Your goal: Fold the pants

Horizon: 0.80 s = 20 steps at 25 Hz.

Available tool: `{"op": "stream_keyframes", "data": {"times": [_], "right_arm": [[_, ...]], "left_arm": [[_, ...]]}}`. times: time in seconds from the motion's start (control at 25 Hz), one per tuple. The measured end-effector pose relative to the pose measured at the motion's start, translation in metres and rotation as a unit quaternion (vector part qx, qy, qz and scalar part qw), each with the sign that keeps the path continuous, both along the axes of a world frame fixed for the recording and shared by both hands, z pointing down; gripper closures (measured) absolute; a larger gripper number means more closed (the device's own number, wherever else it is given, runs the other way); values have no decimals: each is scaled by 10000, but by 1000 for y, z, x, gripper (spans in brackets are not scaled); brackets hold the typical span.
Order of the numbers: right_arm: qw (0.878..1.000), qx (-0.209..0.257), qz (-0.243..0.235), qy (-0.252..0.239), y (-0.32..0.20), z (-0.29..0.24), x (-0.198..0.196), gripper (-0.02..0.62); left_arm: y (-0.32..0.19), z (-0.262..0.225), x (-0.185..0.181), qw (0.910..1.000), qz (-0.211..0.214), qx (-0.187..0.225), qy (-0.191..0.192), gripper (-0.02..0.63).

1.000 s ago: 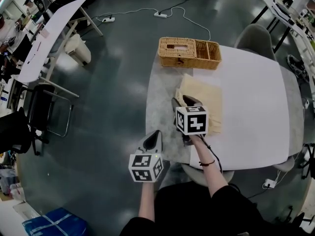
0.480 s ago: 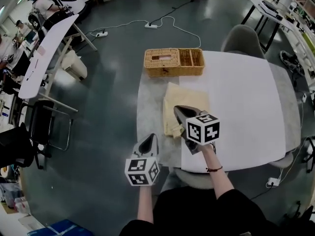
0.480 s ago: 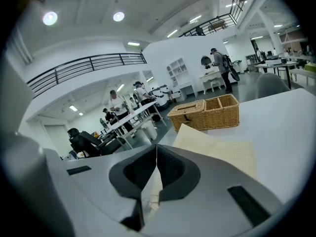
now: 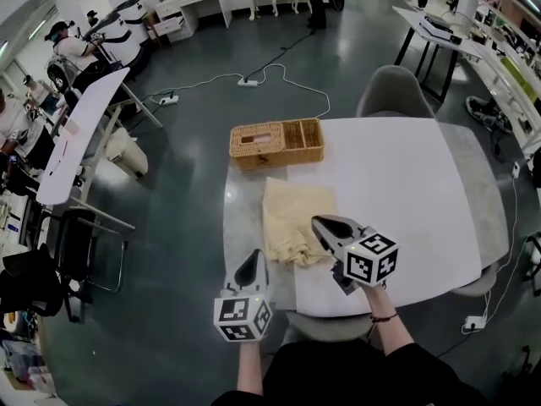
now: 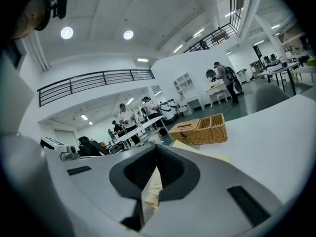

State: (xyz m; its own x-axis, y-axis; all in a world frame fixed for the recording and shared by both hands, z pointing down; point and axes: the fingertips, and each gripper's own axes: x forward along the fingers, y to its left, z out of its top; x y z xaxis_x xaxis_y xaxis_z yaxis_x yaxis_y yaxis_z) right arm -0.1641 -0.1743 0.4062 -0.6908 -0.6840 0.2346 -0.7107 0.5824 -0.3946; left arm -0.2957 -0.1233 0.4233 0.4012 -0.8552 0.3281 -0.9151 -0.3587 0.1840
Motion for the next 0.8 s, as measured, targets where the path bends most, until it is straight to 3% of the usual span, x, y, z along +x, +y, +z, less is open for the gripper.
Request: {"op": "stream_keyframes", "data": {"times": [0.24,0.8], "right_arm": [[9977,415,281,-454,23,-34,47,580],[9898,1206,612,-440,53,-87,113,581]], "left_arm": [[7,-46,16,9980,-34,616,127,598],[33,-100,31,9890,-324,1443,53,598]]}}
